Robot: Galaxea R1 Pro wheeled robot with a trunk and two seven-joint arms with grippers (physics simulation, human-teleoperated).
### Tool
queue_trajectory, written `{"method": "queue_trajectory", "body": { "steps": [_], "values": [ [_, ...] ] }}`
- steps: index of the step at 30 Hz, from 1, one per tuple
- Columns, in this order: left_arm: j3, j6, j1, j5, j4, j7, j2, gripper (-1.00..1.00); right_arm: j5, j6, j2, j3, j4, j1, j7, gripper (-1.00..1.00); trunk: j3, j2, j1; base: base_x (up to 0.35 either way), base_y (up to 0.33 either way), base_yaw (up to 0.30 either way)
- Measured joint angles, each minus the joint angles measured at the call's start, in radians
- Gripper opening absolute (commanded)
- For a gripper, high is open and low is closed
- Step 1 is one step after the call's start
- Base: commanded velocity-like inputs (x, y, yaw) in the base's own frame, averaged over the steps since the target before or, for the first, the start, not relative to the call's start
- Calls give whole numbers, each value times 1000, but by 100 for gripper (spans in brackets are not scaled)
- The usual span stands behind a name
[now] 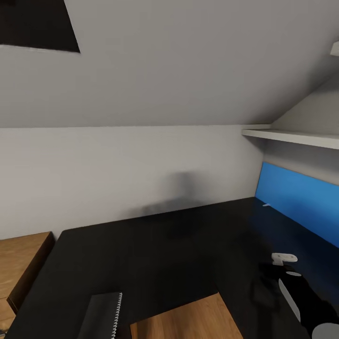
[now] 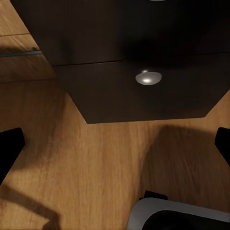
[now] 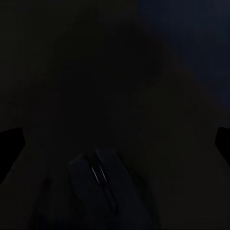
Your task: In the bedroom, organize the workspace by keeping the computer under the desk, ensuring the monitor is on the desk, placing the keyboard on the desk next to the monitor, placing the mouse on the desk next to the keyboard, moving the folder from the swivel chair onto the desk next to the mouse, stacking the notebook on top of the folder with the pen on top of the notebook, and positioning the swivel chair next to the desk.
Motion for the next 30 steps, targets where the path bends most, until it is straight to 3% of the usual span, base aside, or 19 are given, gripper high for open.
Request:
{"method": "queue_trajectory", "body": {
  "steps": [27,30],
  "values": [
    [1,-1,0,1,-1,-1,0,100,1,-12,1,3,49,0,6,100,0,0,0,-22,0,0],
    [1,-1,0,2,-1,-1,0,100,1,-14,0,3,50,0,6,100,-9,-21,11,0,0,0]
  ]
}}
